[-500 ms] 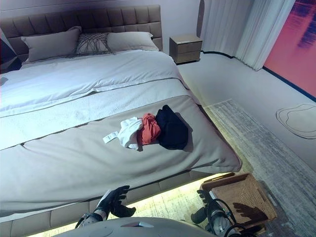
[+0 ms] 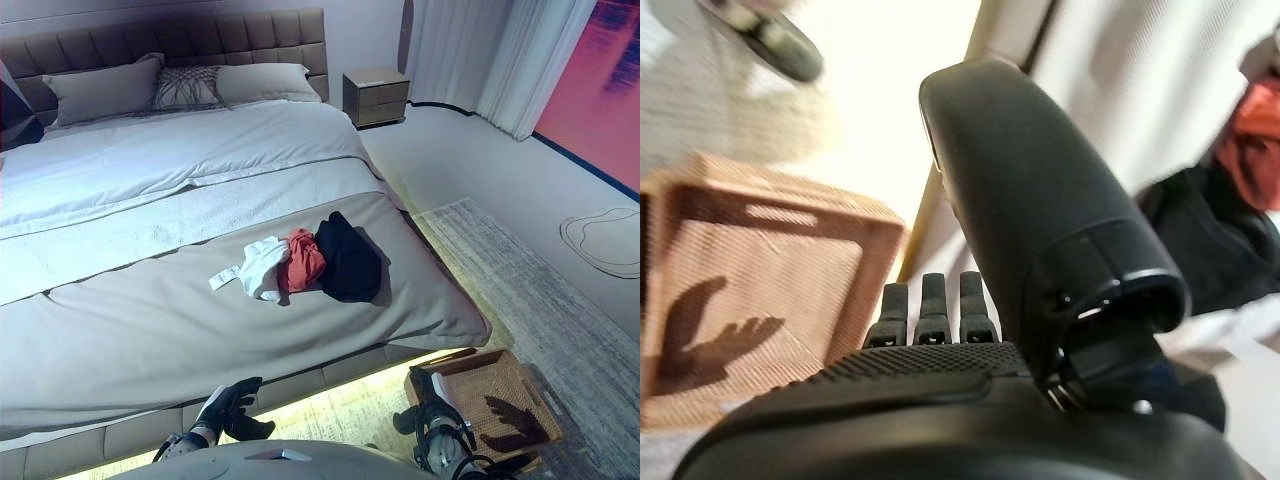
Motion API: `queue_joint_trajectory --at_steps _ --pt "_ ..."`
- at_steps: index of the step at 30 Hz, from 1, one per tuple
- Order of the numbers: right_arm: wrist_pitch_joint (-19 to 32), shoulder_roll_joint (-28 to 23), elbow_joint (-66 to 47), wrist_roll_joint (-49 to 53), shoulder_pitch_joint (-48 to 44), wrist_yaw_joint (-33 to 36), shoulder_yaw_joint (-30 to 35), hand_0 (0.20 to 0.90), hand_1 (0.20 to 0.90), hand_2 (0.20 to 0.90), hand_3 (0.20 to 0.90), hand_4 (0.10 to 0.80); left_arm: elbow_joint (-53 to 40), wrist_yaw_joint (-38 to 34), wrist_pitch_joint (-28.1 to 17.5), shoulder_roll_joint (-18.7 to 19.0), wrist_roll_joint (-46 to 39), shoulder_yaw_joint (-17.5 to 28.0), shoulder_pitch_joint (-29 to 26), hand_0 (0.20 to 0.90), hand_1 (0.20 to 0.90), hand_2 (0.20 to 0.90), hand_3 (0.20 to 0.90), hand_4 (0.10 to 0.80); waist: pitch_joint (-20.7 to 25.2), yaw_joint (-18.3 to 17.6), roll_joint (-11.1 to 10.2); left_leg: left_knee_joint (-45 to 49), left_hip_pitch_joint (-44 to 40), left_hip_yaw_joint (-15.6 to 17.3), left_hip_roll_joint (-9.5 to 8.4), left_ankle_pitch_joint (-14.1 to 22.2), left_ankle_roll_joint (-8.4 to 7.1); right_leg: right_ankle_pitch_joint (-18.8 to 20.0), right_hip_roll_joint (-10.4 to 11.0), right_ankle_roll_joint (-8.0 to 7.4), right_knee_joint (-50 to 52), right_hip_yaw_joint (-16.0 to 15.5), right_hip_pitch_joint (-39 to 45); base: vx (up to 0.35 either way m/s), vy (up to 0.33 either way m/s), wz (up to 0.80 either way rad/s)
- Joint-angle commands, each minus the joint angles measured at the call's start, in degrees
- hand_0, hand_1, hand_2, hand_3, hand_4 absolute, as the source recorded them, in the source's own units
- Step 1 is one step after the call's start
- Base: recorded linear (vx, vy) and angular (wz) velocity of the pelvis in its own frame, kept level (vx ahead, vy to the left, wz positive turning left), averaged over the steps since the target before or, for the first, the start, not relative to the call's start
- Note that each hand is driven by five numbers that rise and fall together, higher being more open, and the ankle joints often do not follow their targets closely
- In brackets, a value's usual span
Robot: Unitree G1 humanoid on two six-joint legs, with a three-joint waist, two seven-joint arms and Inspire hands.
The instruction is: Pick up the clothes from the bed and place them into the basket
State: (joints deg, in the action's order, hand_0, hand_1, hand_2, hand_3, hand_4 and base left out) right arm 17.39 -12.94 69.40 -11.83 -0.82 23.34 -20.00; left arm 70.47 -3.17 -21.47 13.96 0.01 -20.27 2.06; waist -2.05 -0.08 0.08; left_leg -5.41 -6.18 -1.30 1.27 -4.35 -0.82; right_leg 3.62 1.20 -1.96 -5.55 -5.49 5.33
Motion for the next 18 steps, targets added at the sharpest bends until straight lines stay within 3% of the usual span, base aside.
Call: queue_joint_trajectory --at_steps 1,7,10,15,16,18 --pt "3.11 -2.77 -6.80 0.84 -9.77 5.33 -0.41 0.900 0.900 0.900 0.900 0.800 -1.13 -1.39 -1.85 -0.45 -1.37 0.01 -6.03 0.900 0.900 0.900 0.900 0.800 -4.32 0.74 -1.09 0.41 -3.80 2.84 -1.34 7.29 2.10 -3.92 0.98 -1.20 1.66 -0.33 3.95 0.004 -0.050 -0.01" --pt "-1.73 -6.83 -15.38 -1.24 -14.03 8.59 -2.41 0.900 0.900 0.900 0.900 0.800 -2.90 -1.97 -1.49 1.10 -2.85 -0.95 -5.85 0.900 0.900 0.900 0.900 0.800 -4.96 1.47 -1.60 0.41 -3.85 2.65 -1.08 7.33 2.03 -4.21 0.48 -0.57 1.74 0.20 3.86 0.015 -0.071 -0.01" --pt "-5.13 -9.87 -19.40 -0.43 -17.31 7.06 -1.96 0.900 0.900 0.900 0.900 0.800 -4.62 -2.00 -2.50 2.07 -4.34 -0.39 -5.99 0.900 0.900 0.900 0.900 0.800 -5.42 1.98 -1.96 0.99 -3.81 2.53 -0.91 7.32 1.79 -4.24 0.14 -0.05 1.59 0.67 3.94 0.037 -0.054 -0.01" --pt "-10.85 -14.79 -24.05 -0.05 -22.48 5.30 -0.98 0.900 0.900 0.900 0.900 0.800 -9.40 -1.22 -3.24 3.39 -4.48 0.37 -6.40 0.900 0.900 0.900 0.900 0.800 -7.41 3.39 -3.08 11.82 1.30 1.53 -1.90 9.89 1.12 -4.06 0.73 1.17 3.32 0.90 2.86 0.034 0.021 0.02" --pt "-13.37 -17.08 -24.42 -0.06 -25.59 5.58 -1.23 0.900 0.900 0.900 0.900 0.800 -11.87 -0.24 -2.90 4.11 -5.69 -0.19 -7.32 0.900 0.900 0.900 0.900 0.800 -9.02 4.23 -2.66 10.49 3.78 0.82 -1.55 7.45 0.55 -4.01 0.85 1.04 5.18 0.18 1.64 0.021 0.150 0.08" --pt "-14.48 -18.00 -23.91 0.88 -27.97 5.48 -1.66 0.900 0.900 0.900 0.900 0.800 -12.65 -0.04 -2.53 4.21 -5.86 -0.67 -8.04 0.900 0.900 0.900 0.900 0.800 -9.70 4.51 -2.54 10.78 4.63 0.83 -1.52 7.18 0.49 -4.02 1.19 0.94 5.56 -0.22 1.00 0.029 0.172 0.21"
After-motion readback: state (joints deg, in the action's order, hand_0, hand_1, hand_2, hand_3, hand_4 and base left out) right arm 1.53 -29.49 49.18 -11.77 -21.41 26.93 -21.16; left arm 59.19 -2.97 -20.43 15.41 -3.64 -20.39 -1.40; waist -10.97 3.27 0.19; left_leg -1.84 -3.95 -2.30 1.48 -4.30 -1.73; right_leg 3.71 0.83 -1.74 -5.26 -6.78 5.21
